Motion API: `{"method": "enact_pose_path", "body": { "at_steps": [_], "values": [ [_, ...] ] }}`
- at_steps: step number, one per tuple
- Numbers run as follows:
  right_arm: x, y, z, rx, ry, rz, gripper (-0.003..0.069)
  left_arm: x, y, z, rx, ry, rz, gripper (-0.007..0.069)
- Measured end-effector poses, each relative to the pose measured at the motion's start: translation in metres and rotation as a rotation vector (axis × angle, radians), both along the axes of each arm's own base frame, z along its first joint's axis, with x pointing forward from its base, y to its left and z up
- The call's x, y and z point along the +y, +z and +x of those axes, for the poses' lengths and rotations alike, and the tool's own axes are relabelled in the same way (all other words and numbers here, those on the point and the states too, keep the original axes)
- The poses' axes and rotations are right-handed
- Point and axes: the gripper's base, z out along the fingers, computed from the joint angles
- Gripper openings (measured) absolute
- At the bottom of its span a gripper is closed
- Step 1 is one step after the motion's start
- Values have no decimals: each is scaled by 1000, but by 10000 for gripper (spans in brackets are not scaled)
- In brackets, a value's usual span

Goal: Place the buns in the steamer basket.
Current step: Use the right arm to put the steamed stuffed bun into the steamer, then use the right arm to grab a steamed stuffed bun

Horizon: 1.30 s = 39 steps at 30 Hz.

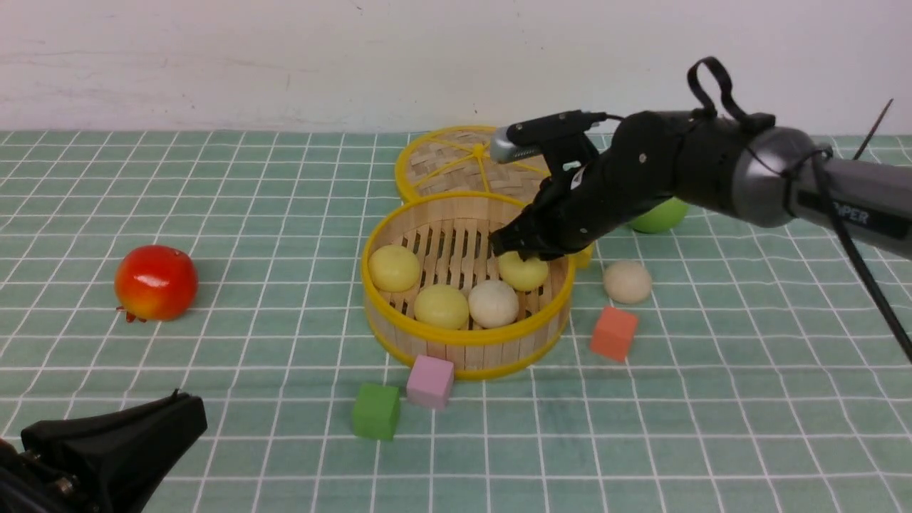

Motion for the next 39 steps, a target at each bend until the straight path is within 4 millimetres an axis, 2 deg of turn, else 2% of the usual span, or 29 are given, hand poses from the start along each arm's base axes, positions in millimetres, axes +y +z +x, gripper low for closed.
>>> {"method": "enact_pose_path", "body": {
  "at_steps": [5,10,12,13,15,17,18,19,20,21,23,25,28,30,31,32,33,34,37,39],
  "values": [
    [1,-12,5,-11,0,-18,16,0,0,0,0,0,0,15],
    [1,-16,7,-16,-2,-19,51,0,0,0,0,0,0,19],
    [1,-16,7,-15,-4,-16,123,0,0,0,0,0,0,20],
    [1,-16,7,-15,-4,-16,123,0,0,0,0,0,0,20],
    [1,-12,6,0,-25,3,225,0,0,0,0,0,0,20],
    [-1,3,1,6,-39,22,332,0,0,0,0,0,0,21],
    [-1,5,0,5,-40,24,351,0,0,0,0,0,0,21],
    [-2,17,-3,-5,-39,26,405,0,0,0,0,0,0,22],
    [-3,25,-5,-14,-38,28,421,0,0,0,0,0,0,22],
    [-7,43,-11,-44,-29,17,472,0,0,0,0,0,0,22],
    [-13,66,-19,-87,-10,-30,520,0,0,0,0,0,0,25],
    [-23,81,-25,-104,-5,-102,538,0,0,0,1,0,0,28],
    [-45,80,-26,-48,-62,-211,530,0,0,0,1,0,0,31],
    [-63,67,-20,25,-135,-257,507,0,0,0,2,-1,1,36],
    [-65,65,-20,39,-142,-263,503,0,0,0,2,-1,1,36],
    [-77,47,-13,100,-192,-282,470,0,0,0,2,-1,1,38],
    [-78,45,-12,106,-195,-283,465,0,0,0,2,-1,1,39],
    [-83,30,-6,140,-212,-286,434,0,0,0,2,-1,1,39],
    [-84,8,5,157,-235,-238,365,0,0,0,3,-1,1,39],
    [-82,1,10,141,-243,-200,327,0,0,0,3,-1,1,41]
  ]
}}
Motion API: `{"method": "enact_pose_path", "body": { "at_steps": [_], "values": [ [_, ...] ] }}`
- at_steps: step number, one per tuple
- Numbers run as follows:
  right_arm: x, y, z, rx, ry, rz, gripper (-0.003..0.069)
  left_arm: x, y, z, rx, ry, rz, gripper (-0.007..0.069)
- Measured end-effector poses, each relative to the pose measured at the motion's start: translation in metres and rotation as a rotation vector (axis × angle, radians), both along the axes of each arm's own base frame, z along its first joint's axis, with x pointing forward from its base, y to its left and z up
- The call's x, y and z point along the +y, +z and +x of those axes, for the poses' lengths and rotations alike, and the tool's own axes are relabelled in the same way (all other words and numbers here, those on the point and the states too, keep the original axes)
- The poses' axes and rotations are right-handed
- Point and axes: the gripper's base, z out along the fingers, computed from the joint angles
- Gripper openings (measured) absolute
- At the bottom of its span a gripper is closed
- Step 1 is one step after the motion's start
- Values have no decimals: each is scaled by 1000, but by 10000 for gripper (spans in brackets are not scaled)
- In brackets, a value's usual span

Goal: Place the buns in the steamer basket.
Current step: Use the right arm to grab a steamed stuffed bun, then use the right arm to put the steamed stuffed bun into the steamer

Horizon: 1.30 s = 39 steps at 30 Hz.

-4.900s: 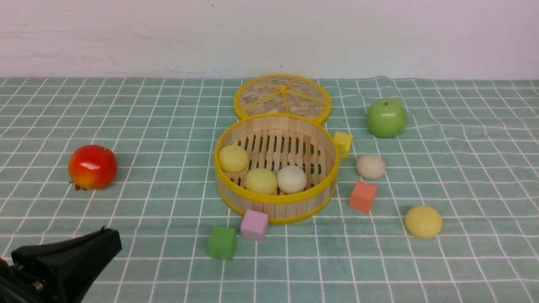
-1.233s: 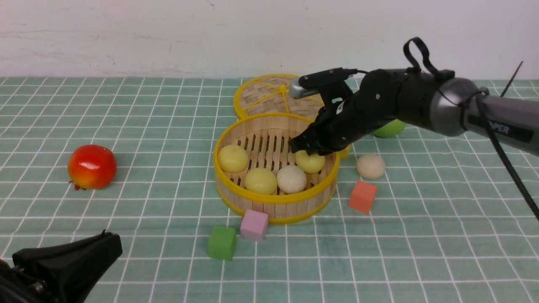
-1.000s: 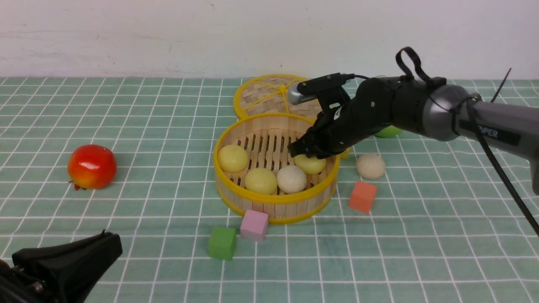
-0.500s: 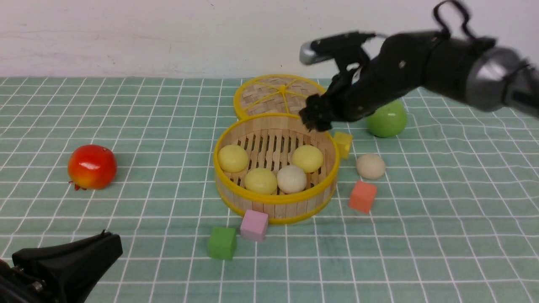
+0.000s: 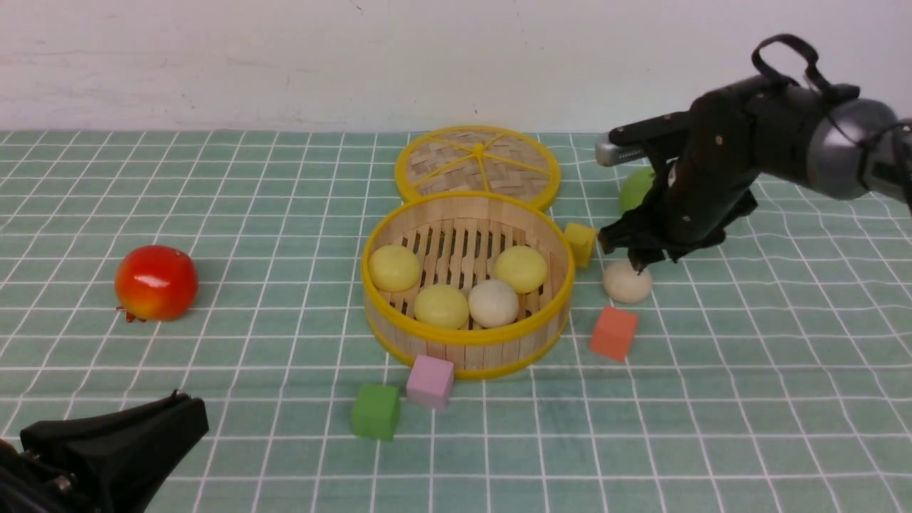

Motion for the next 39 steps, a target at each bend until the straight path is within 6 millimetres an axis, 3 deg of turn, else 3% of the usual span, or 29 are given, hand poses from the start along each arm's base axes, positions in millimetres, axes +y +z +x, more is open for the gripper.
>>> {"method": "enact_pose_path", "body": {
  "at_steps": [5,14,18,22,25,27,31,34,37,39],
  "values": [
    [2,-8,8,-43,-11,45,284,0,0,0,0,0,0,50],
    [6,-38,18,-53,-12,59,279,0,0,0,0,0,0,60],
    [6,-40,20,-63,-10,59,269,0,0,0,0,0,0,62],
    [6,-39,19,-60,13,43,169,0,0,0,0,0,0,71],
    [5,-27,15,-56,52,17,46,0,0,0,0,0,0,73],
    [5,-14,11,-65,60,20,10,0,0,0,0,0,0,74],
    [6,30,0,-138,59,79,6,0,0,0,0,0,0,76],
    [19,61,-8,-238,101,156,6,0,0,0,0,0,0,79],
    [41,68,-9,-318,161,221,6,0,0,0,0,0,0,80],
    [59,60,-7,-353,199,253,6,0,0,0,0,0,0,81]
  ]
}}
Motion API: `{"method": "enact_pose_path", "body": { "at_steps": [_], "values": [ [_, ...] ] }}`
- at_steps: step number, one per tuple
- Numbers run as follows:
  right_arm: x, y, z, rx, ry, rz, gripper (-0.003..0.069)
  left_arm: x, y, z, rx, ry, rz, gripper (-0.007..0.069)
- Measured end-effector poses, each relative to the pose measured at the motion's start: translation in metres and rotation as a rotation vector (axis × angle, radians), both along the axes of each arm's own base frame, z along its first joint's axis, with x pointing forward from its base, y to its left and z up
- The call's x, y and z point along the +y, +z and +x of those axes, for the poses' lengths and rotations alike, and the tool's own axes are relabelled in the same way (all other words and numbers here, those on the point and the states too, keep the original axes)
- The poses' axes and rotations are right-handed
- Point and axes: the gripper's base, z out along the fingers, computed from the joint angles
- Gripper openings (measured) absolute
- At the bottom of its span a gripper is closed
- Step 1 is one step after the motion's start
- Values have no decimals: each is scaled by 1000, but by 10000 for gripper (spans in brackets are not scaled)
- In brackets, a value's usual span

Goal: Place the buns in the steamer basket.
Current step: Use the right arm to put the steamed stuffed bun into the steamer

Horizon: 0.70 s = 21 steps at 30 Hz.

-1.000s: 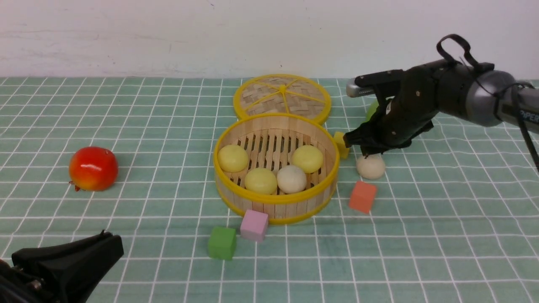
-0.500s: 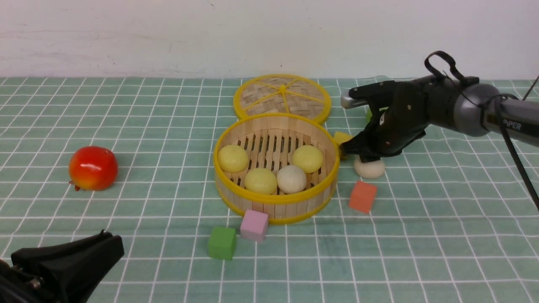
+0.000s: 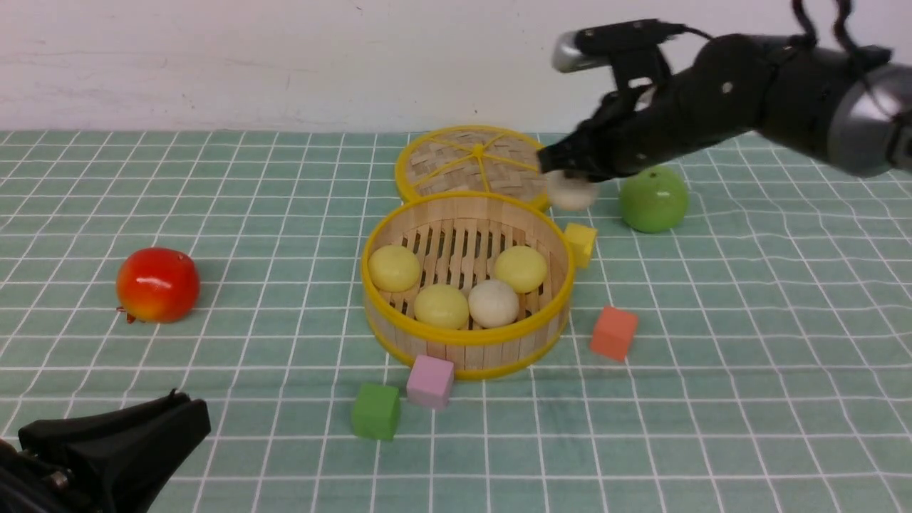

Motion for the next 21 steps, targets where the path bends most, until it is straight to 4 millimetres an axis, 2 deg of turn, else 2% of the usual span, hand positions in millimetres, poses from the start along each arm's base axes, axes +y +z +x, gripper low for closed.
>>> {"method": "enact_pose_path", "body": {
  "at_steps": [1,3,4,5,9,21],
  "values": [
    [4,-3,1,-7,6,4,6,0,0,0,0,0,0,82],
    [22,-23,7,-47,35,10,7,0,0,0,0,0,0,85],
    [23,-25,7,-47,34,13,7,0,0,0,0,0,0,85],
    [30,-37,10,-62,44,5,9,0,0,0,0,0,0,86],
    [35,-62,21,-99,13,12,19,0,0,0,1,0,0,88],
    [40,-85,27,-95,-39,59,77,0,0,0,3,-1,2,92]
  ]
}}
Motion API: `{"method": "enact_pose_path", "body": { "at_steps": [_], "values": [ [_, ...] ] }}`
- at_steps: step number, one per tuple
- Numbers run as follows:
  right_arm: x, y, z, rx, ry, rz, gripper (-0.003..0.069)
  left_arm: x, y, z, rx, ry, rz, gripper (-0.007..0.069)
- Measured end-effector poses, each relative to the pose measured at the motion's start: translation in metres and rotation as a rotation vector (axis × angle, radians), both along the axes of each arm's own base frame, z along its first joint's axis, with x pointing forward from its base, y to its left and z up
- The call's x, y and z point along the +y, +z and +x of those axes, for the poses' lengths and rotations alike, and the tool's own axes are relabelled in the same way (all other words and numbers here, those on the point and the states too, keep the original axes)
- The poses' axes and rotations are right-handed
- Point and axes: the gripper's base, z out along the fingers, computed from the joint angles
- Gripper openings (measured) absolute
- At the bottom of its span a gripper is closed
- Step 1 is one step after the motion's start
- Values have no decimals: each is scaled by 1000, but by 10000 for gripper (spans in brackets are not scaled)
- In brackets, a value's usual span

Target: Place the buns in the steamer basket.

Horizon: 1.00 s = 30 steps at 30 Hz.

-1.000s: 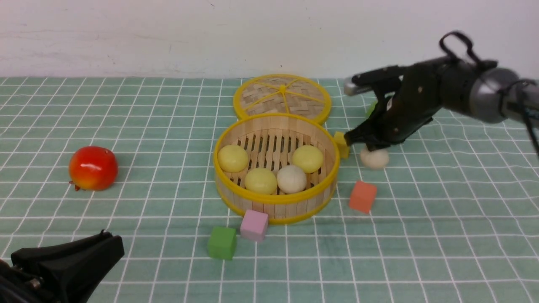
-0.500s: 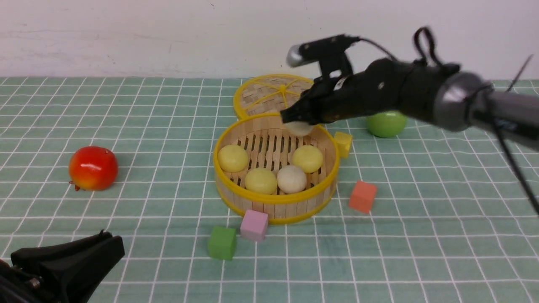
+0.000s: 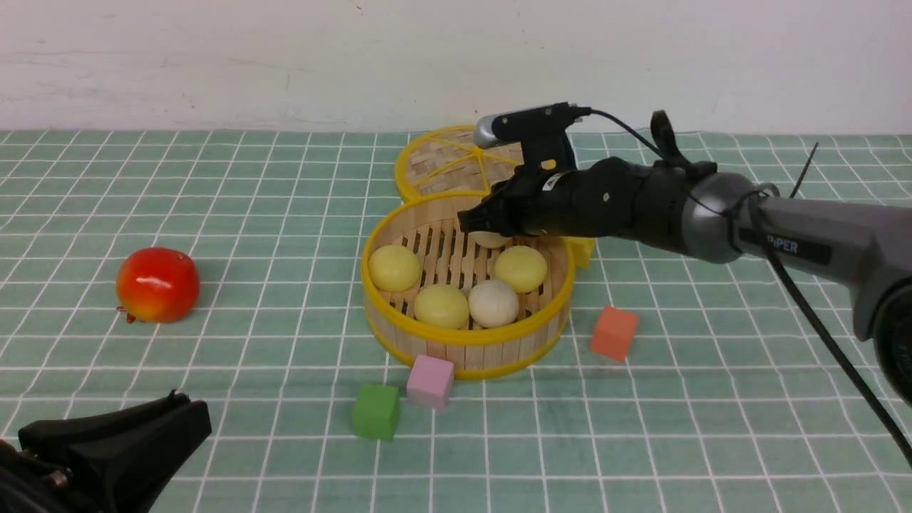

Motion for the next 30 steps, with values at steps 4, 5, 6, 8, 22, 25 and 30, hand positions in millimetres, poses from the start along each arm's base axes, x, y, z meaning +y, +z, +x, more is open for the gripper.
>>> {"method": "enact_pose_path", "body": {
  "at_steps": [4,5,6,8,22,25,30],
  "values": [
    [0,-6,2,-2,-8,-1,100,0,0,0,0,0,0,92],
    [0,-7,2,1,-8,-2,111,0,0,0,0,0,0,92],
    [0,-7,2,1,-8,-2,115,0,0,0,0,0,0,92],
    [1,-9,1,5,-5,-3,178,0,0,0,0,0,0,92],
    [-23,136,-72,117,213,-69,441,0,0,0,0,0,0,92],
    [-45,180,-111,190,245,-113,358,0,0,0,0,0,0,92],
    [-75,216,-166,333,207,-180,173,0,0,0,0,0,0,92]
  ]
}}
